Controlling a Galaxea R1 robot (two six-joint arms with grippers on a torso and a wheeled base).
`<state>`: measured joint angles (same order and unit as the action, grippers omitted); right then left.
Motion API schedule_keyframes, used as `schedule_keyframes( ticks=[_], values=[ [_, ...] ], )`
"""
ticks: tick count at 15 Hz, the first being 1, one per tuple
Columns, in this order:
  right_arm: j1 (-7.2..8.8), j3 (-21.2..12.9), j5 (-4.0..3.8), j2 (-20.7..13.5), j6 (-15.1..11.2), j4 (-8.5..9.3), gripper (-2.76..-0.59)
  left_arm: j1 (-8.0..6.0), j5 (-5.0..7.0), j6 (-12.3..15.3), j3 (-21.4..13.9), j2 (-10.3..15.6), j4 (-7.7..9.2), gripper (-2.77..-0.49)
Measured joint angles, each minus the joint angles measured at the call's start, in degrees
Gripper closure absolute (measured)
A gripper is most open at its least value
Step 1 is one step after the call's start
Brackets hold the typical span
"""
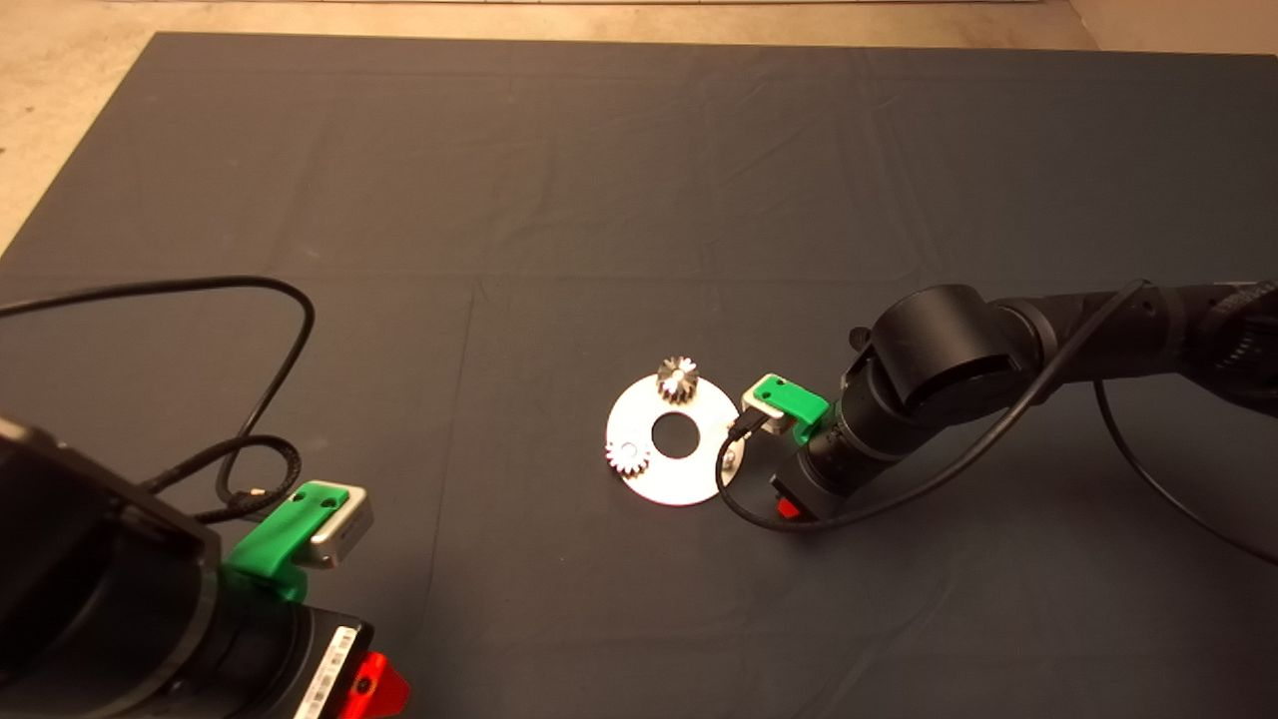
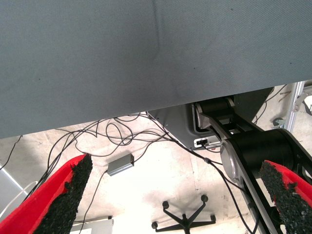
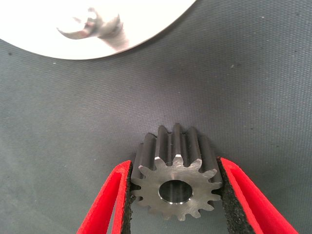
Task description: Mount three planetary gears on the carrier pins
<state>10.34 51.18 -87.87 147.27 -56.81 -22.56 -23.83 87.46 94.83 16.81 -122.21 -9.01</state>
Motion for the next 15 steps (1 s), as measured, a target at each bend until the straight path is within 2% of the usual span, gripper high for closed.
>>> schedule_keyframes(
  ticks=[9, 15],
  values=[
    [0.29, -0.5, 0.02, 0.0, 0.0, -0.09, -0.99, 0.00, -0.02, 0.0, 0.0, 0.0, 0.02, -2.48],
    [3.37, -0.6, 0.02, 0.7, 0.0, 0.02, -0.99, 0.00, 0.00, 0.0, 0.0, 0.0, 0.02, -2.48]
  ],
)
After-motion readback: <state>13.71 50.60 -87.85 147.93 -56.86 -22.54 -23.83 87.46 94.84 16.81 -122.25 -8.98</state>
